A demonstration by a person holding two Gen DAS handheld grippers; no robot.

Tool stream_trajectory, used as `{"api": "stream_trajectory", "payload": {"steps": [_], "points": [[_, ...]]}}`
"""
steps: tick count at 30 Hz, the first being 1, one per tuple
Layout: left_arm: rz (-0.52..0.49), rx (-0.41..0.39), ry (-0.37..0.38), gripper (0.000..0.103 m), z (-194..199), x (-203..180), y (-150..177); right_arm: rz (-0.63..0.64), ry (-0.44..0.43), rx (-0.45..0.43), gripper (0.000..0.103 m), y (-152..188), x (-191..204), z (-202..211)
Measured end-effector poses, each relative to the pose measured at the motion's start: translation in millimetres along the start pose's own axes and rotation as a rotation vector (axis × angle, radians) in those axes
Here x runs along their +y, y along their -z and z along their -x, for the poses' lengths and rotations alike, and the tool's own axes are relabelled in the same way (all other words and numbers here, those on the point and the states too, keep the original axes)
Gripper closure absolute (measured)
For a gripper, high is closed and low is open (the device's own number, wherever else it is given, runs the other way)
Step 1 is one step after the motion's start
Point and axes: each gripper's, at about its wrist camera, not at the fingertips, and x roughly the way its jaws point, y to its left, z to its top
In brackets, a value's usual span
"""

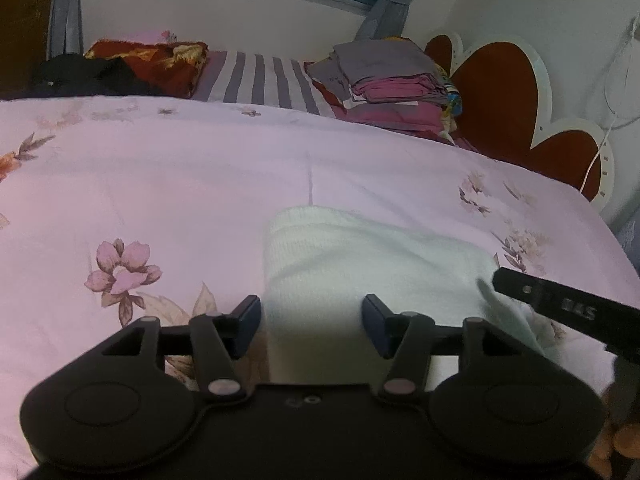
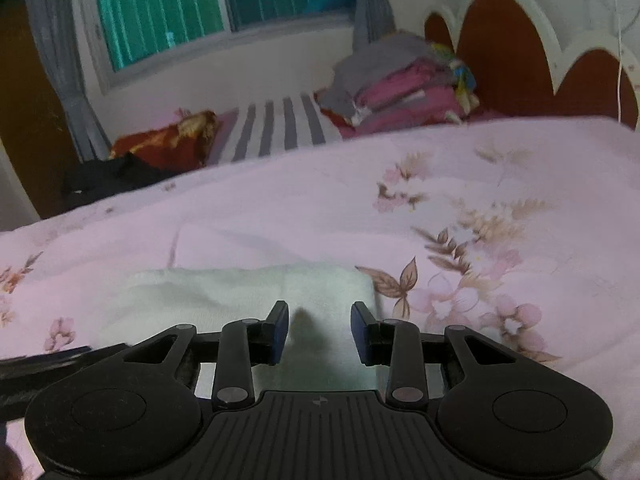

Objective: Fold small clothes

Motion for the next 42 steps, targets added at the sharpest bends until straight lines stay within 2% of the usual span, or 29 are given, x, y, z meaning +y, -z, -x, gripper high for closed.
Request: {"api": "stream_trajectory", "payload": {"steps": [5,13,21,26,29,33,37,42], "points": [[-0.023,-0.012,-0.005,0.048,10.5,-5.0,3.0,0.023,-0.026,-0.007,0.069,8.4,5.5,22.9],[-0.055,-0.01,0.018,0.048,33.0,-10.8,15.1,-0.013,-0.052,0.007,0.069,26.8,-4.7,53.3],[-0.07,0.04,0.053,0.048,57.5,-10.2,59.0,-0.032,-0.087,0.055,0.069,64.5,-17.5,89.2],[-0.114,0.091,0.062,0.048,65.6,-11.7,91.2,-0.004,-0.068,0.106,0.069,92.9,-20.0,100.0],[-0.13,0.087,0.067,0.045,72.5,-7.9,107.3,-0.021,-0.065,0.14,0.069,107.7,-25.8,104.8],[-0.133,0.1,0.072,0.045,77.5,-3.2,110.0,-0.042,-0.094,0.177,0.069,122.9,-27.9,113.7],[-0.138,0.1,0.083,0.045,77.8,0.2,112.4,-0.009,-0.097,0.182,0.069,131.8,-21.8,120.2],[-0.13,0.12,0.065,0.044,78.5,-3.7,106.7,-0.04,-0.108,0.204,0.069,131.7,-28.8,119.6]]}}
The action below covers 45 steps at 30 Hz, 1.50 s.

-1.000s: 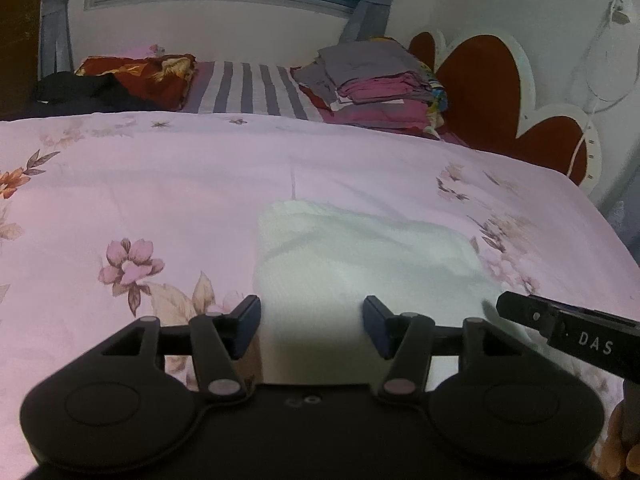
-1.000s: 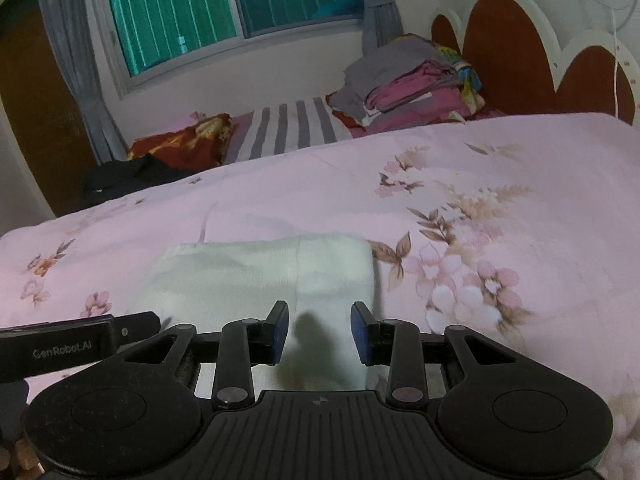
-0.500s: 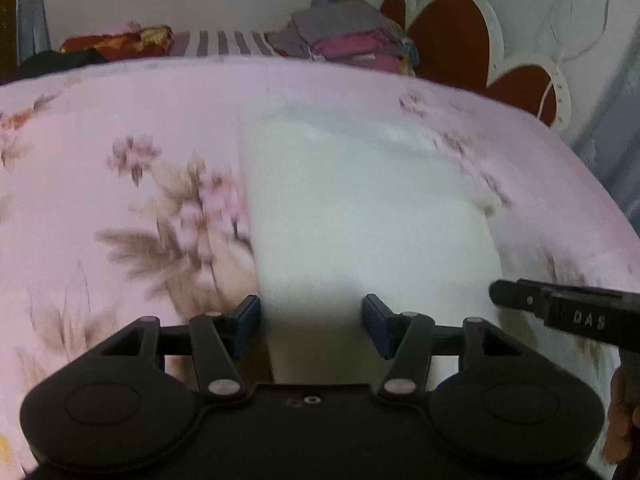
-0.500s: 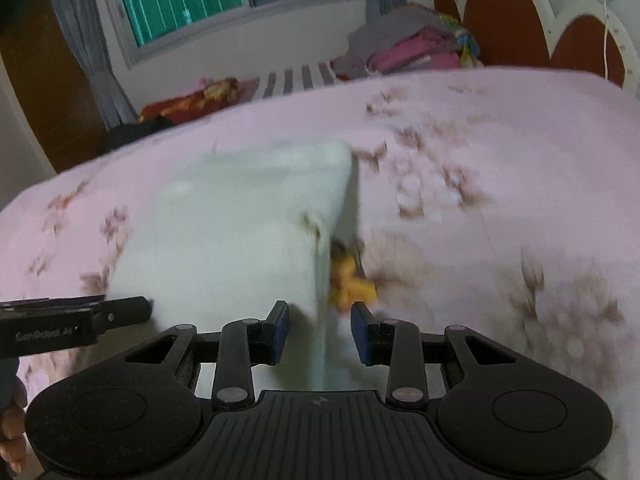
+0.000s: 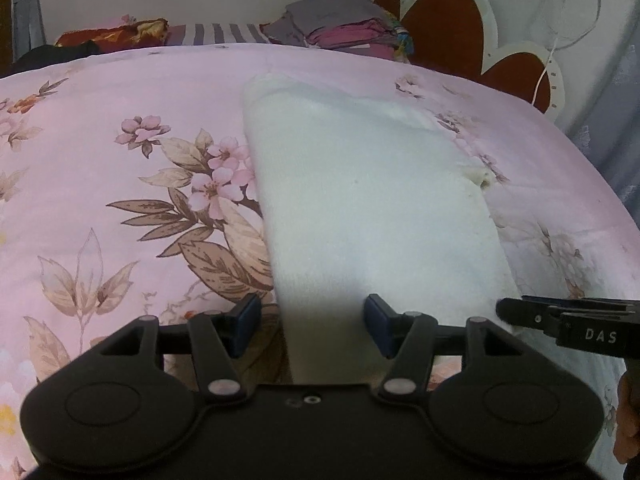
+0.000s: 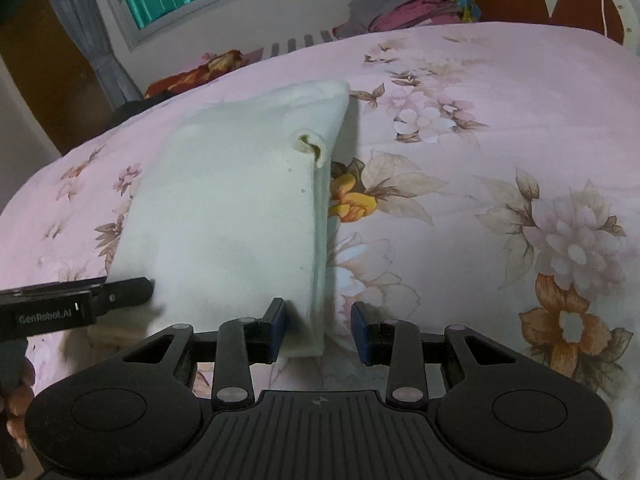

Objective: Fold small clothes

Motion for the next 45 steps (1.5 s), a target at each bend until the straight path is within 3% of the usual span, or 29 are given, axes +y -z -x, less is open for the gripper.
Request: {"api": "stream_trajectory", "payload": {"steps": [14,16,17,18,23,37,42,45], "points": [[0.083,-0.068,-0.005,0.033,12.5,10.3,-39.9,-0.025,-0.006,-0.073,0.068,-32.9,1.0,14.3],[0.096,-0.067,-0.003,0.033,10.0,11.9,-44.5,-0.028,-0.001,-0.078,0.055,-37.2,0.5,13.1],[0.102,-0.066,-0.001,0.032,8.4,12.5,-46.7,-0.03,0.002,-0.085,0.034,-39.9,0.9,12.6],[0.105,-0.066,0.001,0.032,6.6,12.9,-48.9,-0.03,0.002,-0.097,0.026,-41.6,1.1,12.5],[0.138,-0.059,0.014,0.031,-4.5,16.0,-58.4,-0.004,-0.008,-0.11,0.026,-56.2,7.1,4.9],[0.248,0.005,0.124,0.031,-49.4,29.5,-64.2,-0.084,-0.066,-0.057,0.026,-96.0,-4.1,-58.5],[0.281,-0.017,0.17,0.031,-58.6,33.9,-63.5,-0.159,-0.154,-0.039,0.026,-96.9,-17.0,-79.7],[0.291,-0.029,0.176,0.038,-59.8,34.1,-63.3,-0.129,-0.176,-0.053,0.026,-98.0,-14.2,-84.4]]}}
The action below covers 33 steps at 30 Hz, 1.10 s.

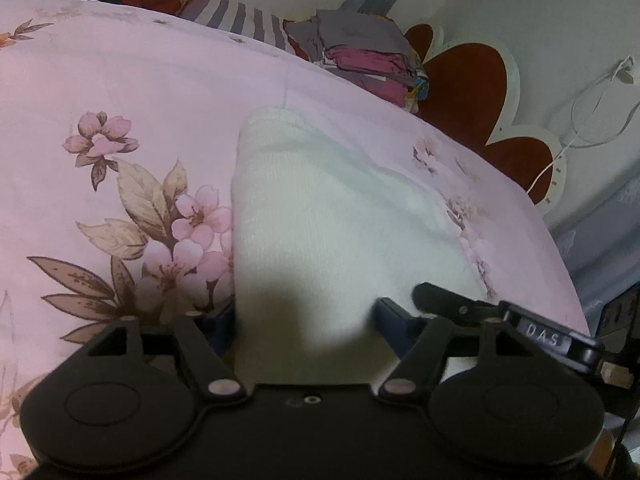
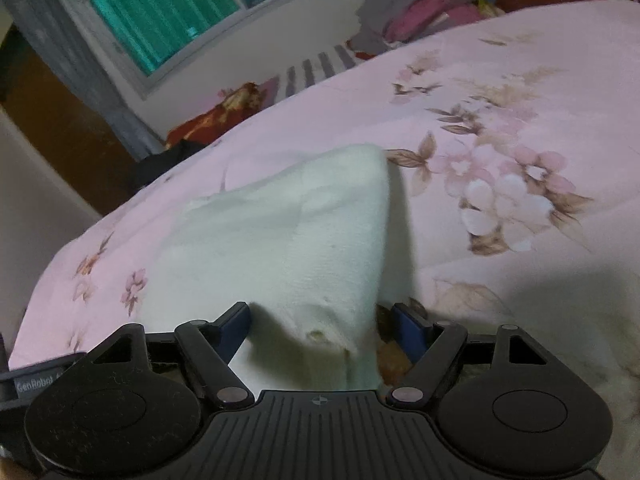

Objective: Fold small clothes

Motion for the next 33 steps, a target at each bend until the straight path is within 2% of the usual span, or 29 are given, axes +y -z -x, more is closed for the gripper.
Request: {"api": "stream_trajectory", "payload": {"steps": [2,3,5,8,9,11,15,21,27,33], "points": [[0.002,-0.01,0.001,0.049,-0.1,0.2,0.6,0.023,-0.002,0.005,0.03,-0.6,3.7,-2.7],[-0.001,-0.015,0.0,0.051,0.5,-0.4,0.9,0.032,-0.007,0.009,0.04,-1.1,5.2,-3.6],[-0.015,-0.022,-0.009,0.059,2.2,-4.0,0.5,0.016,-0.023,0.027,0.048,-2.3,5.8,-4.7],[-0.04,-0.038,-0.027,0.068,6.8,-11.1,-1.6,-0.01,-0.044,0.039,0.066,-5.2,6.4,-3.9],[-0.047,-0.045,-0.033,0.07,9.6,-13.1,-2.2,-0.012,-0.044,0.035,0.069,-6.0,8.0,-2.4],[-0.054,-0.059,-0.037,0.074,15.5,-17.1,-3.9,0.007,-0.033,0.013,0.07,-5.3,14.5,2.7],[-0.069,-0.082,-0.026,0.075,31.2,-22.9,-5.7,0.005,-0.053,-0.018,0.071,-6.2,24.0,14.3],[-0.077,-0.141,-0.056,0.075,73.8,-19.6,-7.2,0.04,-0.117,-0.041,0.071,-7.6,59.2,32.0],[-0.074,-0.183,-0.117,0.075,134.6,13.2,-9.5,0.068,-0.207,-0.031,0.071,3.8,115.3,32.9],[-0.061,-0.215,-0.152,0.075,190.9,68.3,-12.1,0.1,-0.259,-0.009,0.071,31.1,190.0,19.5]]}}
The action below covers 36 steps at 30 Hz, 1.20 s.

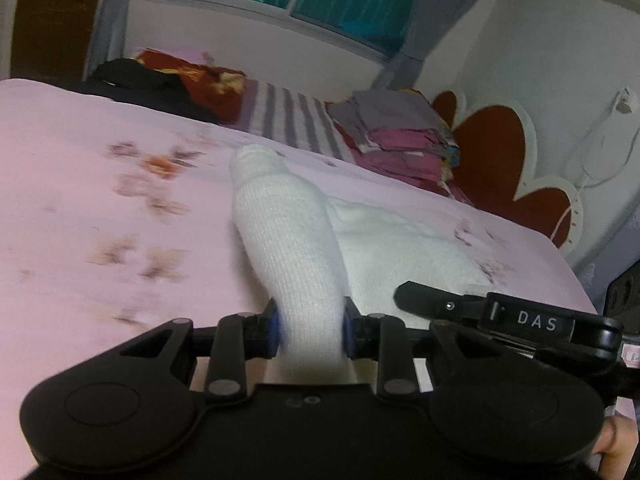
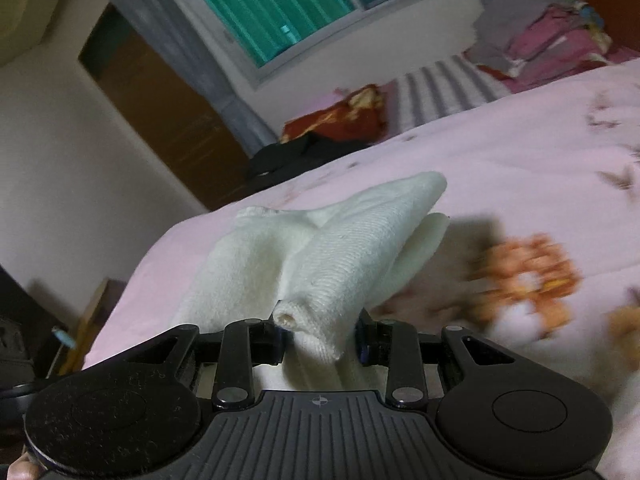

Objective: Fold small clothes

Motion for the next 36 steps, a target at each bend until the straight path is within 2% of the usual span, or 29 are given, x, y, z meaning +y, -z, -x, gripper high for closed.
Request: {"api": "stream_trajectory", "payload": {"steps": [5,11,16,20,22,26,27,30,32,34,36], "points": [[0.016,-0.009,0.004,0.075,30.0,73.1,-13.2,0.019,-0.006,0.004,0.071,19.7,68.2,-42.2],[0.015,-0.002,-0.01,0.075,44.5,152.8,-27.6,0.01,0.001,0.019,0.071,46.7,136.9,-106.5],[0.026,0.006,-0.021,0.075,44.0,201.0,-33.5,0.01,0.001,0.04,0.071,61.5,170.7,-156.5],[0.024,0.037,-0.065,0.072,31.7,228.8,-19.3,0.032,0.021,0.063,0.071,73.8,179.4,-185.8],[0.029,0.069,-0.084,0.064,21.7,235.5,-11.6,0.024,0.04,0.088,0.071,79.2,176.5,-201.2],[0.019,0.069,-0.103,0.041,17.6,238.1,-6.5,-0.028,0.073,0.113,0.069,89.5,157.4,-209.1],[0.021,0.073,-0.108,0.04,17.4,237.9,-7.4,-0.045,0.078,0.116,0.063,89.3,153.0,-207.8],[0.014,0.076,-0.113,0.042,19.8,236.1,-13.1,-0.052,0.111,0.091,0.06,84.2,152.2,-197.5],[-0.009,0.044,-0.127,0.047,32.6,237.7,-14.0,-0.031,0.138,0.064,0.06,79.3,158.0,-188.8],[-0.026,-0.013,-0.132,0.047,47.2,237.2,-15.3,0.033,0.173,0.025,0.06,74.0,168.0,-178.5],[-0.048,-0.07,-0.133,0.052,53.2,231.3,-19.4,0.096,0.21,-0.003,0.06,64.7,180.2,-177.3]]}}
